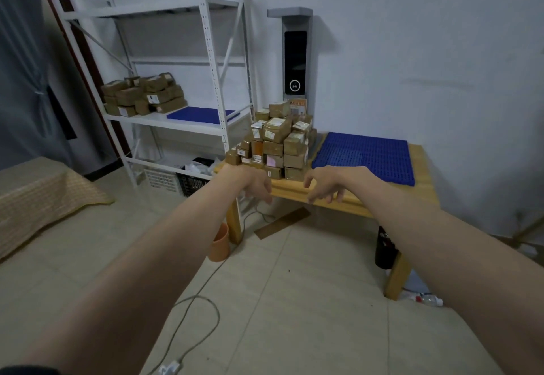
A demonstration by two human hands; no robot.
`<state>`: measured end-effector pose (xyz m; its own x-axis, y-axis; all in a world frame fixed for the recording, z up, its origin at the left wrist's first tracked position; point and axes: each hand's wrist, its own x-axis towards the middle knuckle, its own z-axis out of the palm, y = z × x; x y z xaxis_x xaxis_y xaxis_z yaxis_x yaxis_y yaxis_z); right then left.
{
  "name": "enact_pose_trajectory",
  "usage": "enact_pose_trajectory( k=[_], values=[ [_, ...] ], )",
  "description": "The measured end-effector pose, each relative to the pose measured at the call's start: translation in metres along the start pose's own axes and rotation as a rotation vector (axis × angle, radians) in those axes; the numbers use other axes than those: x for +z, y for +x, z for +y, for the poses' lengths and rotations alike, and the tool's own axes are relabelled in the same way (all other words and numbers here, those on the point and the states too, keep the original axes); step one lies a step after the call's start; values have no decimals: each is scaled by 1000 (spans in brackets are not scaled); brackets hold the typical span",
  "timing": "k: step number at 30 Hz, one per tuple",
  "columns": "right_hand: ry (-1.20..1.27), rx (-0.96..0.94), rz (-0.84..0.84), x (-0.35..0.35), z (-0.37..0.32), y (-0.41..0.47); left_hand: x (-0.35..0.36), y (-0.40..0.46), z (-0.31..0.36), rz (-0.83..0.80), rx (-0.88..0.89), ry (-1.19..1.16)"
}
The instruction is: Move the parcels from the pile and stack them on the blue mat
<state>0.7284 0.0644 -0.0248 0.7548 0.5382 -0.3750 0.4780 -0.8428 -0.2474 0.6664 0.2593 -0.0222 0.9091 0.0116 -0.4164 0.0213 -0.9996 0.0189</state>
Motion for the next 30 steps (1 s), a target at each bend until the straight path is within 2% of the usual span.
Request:
enact_pose_trajectory(
  k=[6, 11, 20, 30],
  values=[
    [-21, -12, -20, -42, 43, 100, -31, 98, -17, -36, -38, -6],
    [-5, -32, -15, -79, 64, 175, -61, 165, -41, -1, -67, -60],
    [-18, -66, -64, -104, 65, 303, -82, 270, -110, -25, -120, -111],
    [-4, -22, -51, -154, 52, 454, -125, 413, -218, -4, -71, -133]
  ],
)
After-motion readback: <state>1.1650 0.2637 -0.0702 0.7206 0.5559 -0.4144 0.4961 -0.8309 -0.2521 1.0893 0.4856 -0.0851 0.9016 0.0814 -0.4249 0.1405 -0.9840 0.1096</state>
